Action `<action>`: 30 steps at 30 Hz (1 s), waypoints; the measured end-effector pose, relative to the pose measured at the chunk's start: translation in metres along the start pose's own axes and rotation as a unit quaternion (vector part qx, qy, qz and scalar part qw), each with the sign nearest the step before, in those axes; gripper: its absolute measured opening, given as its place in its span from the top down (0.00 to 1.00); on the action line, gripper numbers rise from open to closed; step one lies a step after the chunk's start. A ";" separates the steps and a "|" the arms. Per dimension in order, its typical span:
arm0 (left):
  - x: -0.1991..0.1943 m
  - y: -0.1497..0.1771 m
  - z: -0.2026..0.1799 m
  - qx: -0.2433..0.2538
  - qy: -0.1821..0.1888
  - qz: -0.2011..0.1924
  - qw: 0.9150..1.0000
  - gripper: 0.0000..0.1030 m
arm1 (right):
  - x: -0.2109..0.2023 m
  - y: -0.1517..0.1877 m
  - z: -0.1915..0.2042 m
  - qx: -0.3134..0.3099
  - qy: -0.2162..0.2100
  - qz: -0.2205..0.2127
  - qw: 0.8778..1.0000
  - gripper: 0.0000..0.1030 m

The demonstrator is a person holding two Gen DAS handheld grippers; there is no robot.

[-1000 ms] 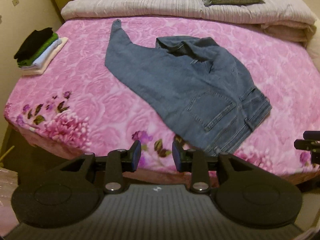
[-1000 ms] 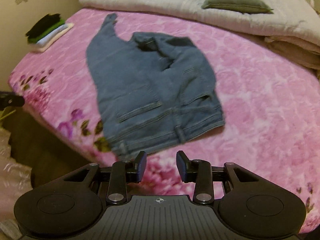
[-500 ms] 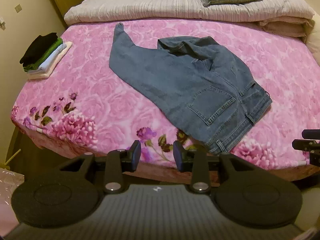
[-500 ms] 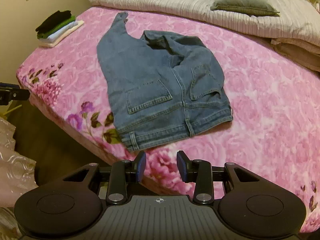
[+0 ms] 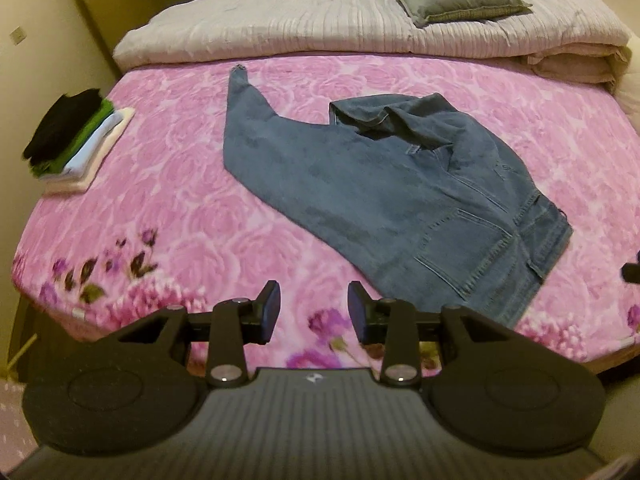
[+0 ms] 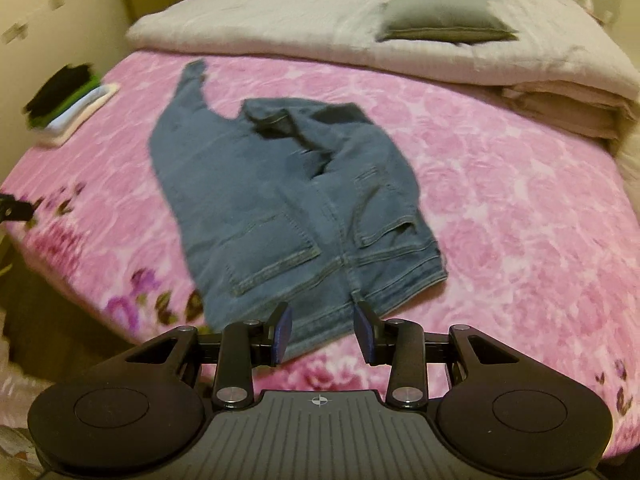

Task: Fold clothes

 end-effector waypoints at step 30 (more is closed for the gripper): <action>0.290 -0.081 0.207 -0.119 0.218 0.110 0.962 0.59 | 0.106 0.155 0.066 0.808 -0.009 -0.127 0.575 0.48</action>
Point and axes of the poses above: each gripper's, at about its wrist camera, not at the fingertips, and x roughly the way its jaws point, z to its left, y to its underside, the point moved 5 cm from there along x, roughly the way its jaws point, and after that the axes turned 1 degree about -y, right-handed, at the moved point
